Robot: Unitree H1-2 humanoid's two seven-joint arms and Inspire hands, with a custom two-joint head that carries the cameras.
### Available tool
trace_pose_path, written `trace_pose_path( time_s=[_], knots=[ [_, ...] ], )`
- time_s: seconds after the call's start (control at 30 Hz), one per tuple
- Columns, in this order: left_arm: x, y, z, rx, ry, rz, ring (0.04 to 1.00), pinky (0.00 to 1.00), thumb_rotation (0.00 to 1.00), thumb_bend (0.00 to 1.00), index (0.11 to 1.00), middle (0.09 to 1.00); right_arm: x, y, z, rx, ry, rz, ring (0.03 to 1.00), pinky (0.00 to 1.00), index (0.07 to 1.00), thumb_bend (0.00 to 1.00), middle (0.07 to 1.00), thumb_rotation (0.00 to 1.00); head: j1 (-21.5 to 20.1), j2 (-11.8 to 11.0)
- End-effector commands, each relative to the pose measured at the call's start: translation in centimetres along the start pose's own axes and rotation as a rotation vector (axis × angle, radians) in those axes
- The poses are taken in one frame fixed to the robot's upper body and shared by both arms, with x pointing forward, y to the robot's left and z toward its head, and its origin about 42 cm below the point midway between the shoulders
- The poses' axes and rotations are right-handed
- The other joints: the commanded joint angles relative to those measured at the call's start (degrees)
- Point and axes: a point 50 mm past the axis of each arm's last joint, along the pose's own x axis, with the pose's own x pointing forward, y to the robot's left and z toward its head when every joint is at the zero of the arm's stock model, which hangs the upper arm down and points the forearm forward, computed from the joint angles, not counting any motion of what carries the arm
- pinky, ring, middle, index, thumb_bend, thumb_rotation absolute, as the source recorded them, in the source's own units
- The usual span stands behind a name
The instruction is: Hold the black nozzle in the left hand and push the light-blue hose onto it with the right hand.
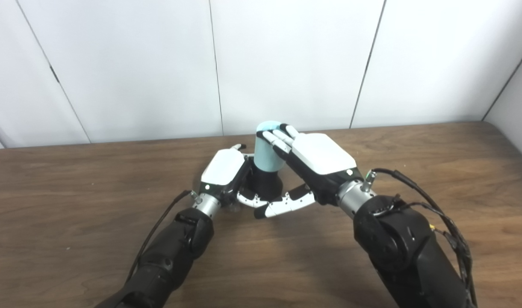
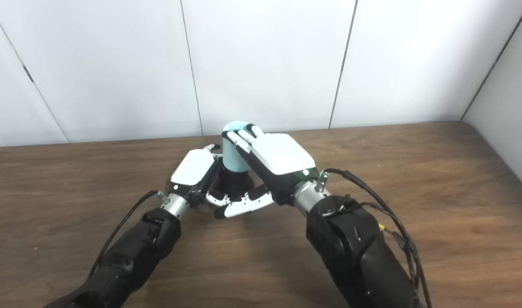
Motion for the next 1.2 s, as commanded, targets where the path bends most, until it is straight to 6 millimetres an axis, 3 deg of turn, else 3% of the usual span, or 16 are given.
trace_pose_path(
  time_s=[0.0, 0.5, 1.17],
  knots=[
    [-19.3, -18.4, 4.5, -0.369, 0.407, -0.339, 0.464, 0.91, 0.00, 0.50, 0.525, 0.447, 0.4, 2.6, 0.2, -0.077, -0.082, 0.162, 0.976, 0.96, 0.960, 0.92, 0.981, 0.72, -0.1, 0.0],
    [-19.1, -18.4, 4.6, -0.366, 0.410, -0.348, 0.463, 0.91, 0.00, 0.50, 0.524, 0.443, 0.2, 2.9, 0.5, -0.104, -0.137, 0.134, 0.979, 0.96, 0.945, 0.91, 0.970, 0.71, -0.2, -0.1],
    [-19.1, -18.4, 4.4, -0.361, 0.433, -0.348, 0.465, 0.91, 0.00, 0.50, 0.528, 0.436, -2.0, 4.4, 1.2, -0.073, -0.154, 0.149, 0.898, 0.82, 0.878, 0.92, 0.914, 0.64, -0.8, 0.1]
  ],
)
